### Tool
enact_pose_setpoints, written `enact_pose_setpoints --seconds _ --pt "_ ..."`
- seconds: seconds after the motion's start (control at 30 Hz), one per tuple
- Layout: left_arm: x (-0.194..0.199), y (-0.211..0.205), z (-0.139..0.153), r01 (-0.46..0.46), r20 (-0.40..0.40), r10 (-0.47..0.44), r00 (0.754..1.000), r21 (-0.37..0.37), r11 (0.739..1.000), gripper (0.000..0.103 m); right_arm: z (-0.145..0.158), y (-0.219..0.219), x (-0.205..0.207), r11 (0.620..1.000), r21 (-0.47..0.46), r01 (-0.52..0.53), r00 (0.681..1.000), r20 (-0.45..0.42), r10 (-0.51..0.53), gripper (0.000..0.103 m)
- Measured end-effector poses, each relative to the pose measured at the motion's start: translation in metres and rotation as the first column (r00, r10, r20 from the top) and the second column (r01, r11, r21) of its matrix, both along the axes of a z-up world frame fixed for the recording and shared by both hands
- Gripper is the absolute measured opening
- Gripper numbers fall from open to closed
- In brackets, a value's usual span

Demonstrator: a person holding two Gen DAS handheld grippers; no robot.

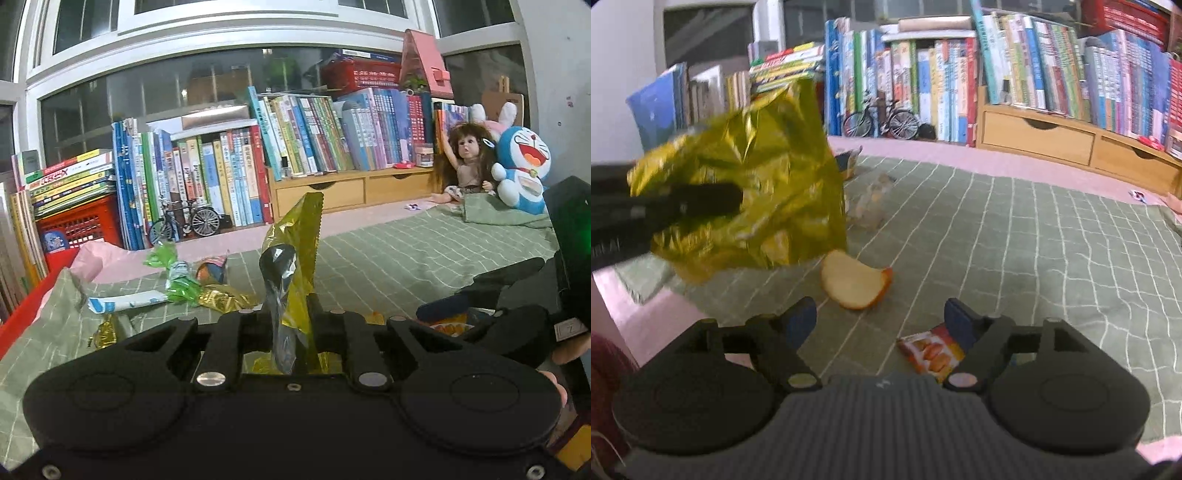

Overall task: Collect trash
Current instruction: 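Grasp the fallen apple slice with the right tool, then carry both held items below the table edge and open both tools into the bag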

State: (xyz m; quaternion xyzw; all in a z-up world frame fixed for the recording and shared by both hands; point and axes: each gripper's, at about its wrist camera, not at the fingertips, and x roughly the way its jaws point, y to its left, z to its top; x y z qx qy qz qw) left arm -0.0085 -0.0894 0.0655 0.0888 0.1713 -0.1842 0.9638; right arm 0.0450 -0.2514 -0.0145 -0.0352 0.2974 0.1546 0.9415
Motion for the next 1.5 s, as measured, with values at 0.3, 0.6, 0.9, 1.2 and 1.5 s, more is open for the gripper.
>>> enact_pose_setpoints --seconds 0.3,0.6,0.9,1.2,1.5 --pt "0.007 0.020 0.005 -0.047 0.005 0.047 0.999 -0.024 0.999 0.013 0.001 0.024 0.027 0.999 0.027 0.022 1.000 0.001 -0.022 0.088" --pt "0.000 0.035 0.004 -0.059 -0.002 0.059 0.998 -0.040 0.997 0.012 -0.006 0.030 0.028 0.997 0.038 0.060 0.998 -0.026 -0.059 0.041" --pt "-0.015 0.041 0.006 -0.029 -0.031 0.026 0.999 -0.073 0.997 0.010 0.020 0.021 -0.007 0.997 0.060 0.040 0.998 0.042 -0.043 0.039" --pt "-0.057 0.040 0.007 0.042 -0.054 -0.046 0.998 -0.069 0.997 0.010 0.026 0.009 -0.069 0.996 0.091 0.017 1.000 0.024 -0.019 0.039" --pt "-0.121 0.040 0.008 0.166 -0.107 -0.172 0.979 -0.068 0.984 0.010 0.025 -0.005 -0.135 0.986 0.159 0.052 0.998 -0.033 -0.048 0.039"
